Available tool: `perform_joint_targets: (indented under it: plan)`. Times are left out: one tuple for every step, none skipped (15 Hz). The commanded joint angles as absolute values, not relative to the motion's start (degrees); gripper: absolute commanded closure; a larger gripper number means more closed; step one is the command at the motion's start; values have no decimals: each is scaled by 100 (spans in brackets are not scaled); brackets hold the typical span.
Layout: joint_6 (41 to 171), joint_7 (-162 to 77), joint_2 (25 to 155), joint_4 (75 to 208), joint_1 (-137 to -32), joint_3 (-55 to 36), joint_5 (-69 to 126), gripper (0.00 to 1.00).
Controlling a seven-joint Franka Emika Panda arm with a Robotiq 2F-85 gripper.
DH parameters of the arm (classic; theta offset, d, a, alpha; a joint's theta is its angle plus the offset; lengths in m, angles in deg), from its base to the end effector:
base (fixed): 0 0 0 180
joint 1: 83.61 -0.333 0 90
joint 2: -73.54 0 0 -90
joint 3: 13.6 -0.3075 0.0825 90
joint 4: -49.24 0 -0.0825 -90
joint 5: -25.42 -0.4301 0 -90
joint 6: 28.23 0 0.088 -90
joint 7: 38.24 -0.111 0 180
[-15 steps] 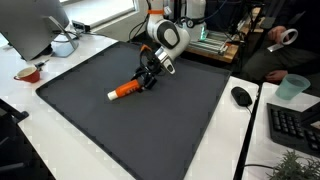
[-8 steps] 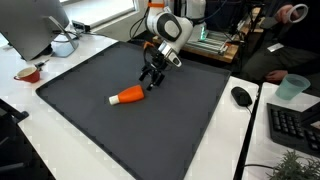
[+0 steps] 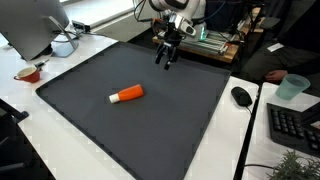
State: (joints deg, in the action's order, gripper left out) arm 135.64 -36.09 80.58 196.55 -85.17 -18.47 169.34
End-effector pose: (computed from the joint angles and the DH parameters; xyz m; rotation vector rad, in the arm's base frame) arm 0.3916 0.0777 0.1396 0.6345 2.3696 0.1118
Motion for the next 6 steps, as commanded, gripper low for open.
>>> perform_joint_targets:
  plan:
    - [14453, -3924, 6617, 20295, -8461, -2047, 16934, 0]
    - [14776, -3968, 6386, 20301, -8591, -2023, 16934, 0]
    - [15014, -3996, 6142, 20334, -8773, -1962, 16934, 0]
    - [15264, -3939, 5902, 20359, -9030, -1839, 16934, 0]
    - [14980, -3845, 6561, 20100, -8710, -1949, 16934, 0]
    - [15062, -3861, 6379, 20120, -8793, -1955, 16934, 0]
